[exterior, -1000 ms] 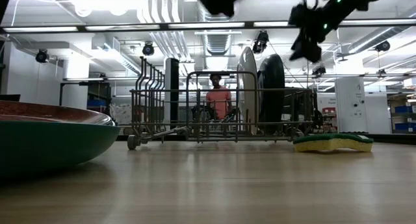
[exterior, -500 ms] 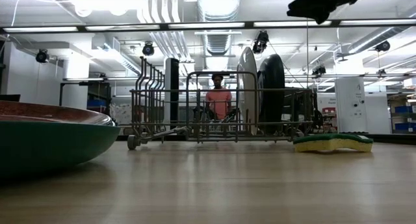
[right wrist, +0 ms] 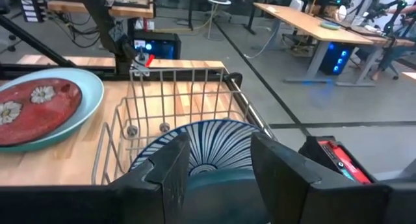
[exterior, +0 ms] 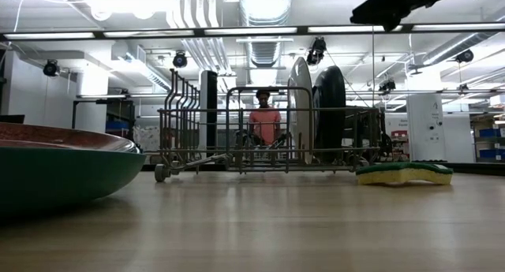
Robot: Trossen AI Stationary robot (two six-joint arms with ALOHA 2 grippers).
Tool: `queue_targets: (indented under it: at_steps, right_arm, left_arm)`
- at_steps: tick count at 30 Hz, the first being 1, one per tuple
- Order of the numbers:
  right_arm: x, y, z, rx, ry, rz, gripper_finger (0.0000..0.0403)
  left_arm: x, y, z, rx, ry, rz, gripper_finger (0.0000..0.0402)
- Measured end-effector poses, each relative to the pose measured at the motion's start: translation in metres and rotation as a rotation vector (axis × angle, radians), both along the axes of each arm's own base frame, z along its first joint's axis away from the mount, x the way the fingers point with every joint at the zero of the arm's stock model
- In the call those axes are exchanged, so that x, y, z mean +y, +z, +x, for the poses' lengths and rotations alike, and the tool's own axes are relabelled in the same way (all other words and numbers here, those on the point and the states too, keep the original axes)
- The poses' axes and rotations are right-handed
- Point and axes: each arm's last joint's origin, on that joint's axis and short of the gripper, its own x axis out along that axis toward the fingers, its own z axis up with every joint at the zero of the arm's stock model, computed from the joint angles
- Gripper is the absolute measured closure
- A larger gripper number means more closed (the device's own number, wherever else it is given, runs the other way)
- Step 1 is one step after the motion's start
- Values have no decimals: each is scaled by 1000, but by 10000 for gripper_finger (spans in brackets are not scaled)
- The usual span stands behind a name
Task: Sort dishes
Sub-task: Put the red plate into the dish rack
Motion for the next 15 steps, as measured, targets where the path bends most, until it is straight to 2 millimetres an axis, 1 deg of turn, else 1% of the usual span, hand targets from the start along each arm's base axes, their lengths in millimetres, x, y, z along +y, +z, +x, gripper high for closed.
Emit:
queue_targets:
  at_steps: [3, 6, 10, 13, 15]
  right_arm:
    - [0, 0, 0, 6, -4, -4, 252]
    - [-1, -1, 2, 11, -5, 7, 255]
    - [-1, -9, 4, 63, -1, 97, 259]
    - [3, -17, 1, 132, 2, 191, 259]
    - [8, -20, -2, 159, 5, 248, 259]
  left_arm:
    - [3, -18, -2, 39, 88, -4, 286]
    - [6, -35, -6, 74, 109, 45, 286]
    - [15, -61, -11, 108, 87, 181, 286]
    - [22, -76, -16, 155, 89, 234, 286]
    - [24, -83, -19, 180, 87, 251, 286]
